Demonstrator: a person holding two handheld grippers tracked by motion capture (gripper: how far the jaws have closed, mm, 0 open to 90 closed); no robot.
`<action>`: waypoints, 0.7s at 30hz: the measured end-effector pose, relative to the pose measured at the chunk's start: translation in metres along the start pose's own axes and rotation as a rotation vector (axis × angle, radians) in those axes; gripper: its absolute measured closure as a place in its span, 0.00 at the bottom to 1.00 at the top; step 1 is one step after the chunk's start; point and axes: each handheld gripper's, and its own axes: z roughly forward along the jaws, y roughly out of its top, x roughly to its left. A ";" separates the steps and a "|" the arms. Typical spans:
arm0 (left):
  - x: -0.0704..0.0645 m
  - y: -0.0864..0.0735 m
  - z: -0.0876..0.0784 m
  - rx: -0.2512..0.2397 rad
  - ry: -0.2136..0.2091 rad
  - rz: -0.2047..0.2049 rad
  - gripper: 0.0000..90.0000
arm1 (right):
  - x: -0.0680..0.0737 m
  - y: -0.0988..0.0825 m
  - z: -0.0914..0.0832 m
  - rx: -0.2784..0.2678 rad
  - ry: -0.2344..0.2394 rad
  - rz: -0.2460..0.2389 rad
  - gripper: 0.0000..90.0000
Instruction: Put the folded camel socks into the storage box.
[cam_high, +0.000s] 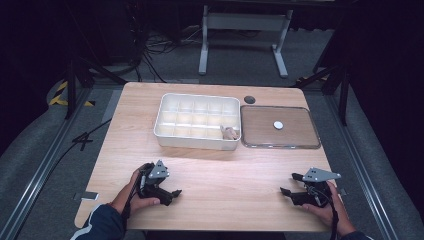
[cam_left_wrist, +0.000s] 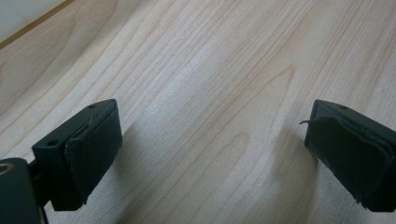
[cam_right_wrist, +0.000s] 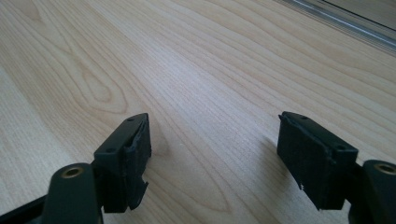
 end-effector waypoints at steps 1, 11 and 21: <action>0.000 0.000 0.000 0.000 0.000 0.000 0.05 | 0.000 0.000 0.000 0.000 0.000 0.000 0.30; 0.000 0.000 0.000 0.001 0.001 0.001 0.05 | 0.000 0.001 0.001 0.000 -0.004 0.004 0.28; 0.000 0.000 0.000 0.000 0.000 -0.002 0.04 | -0.001 0.002 0.002 0.001 -0.013 0.012 0.27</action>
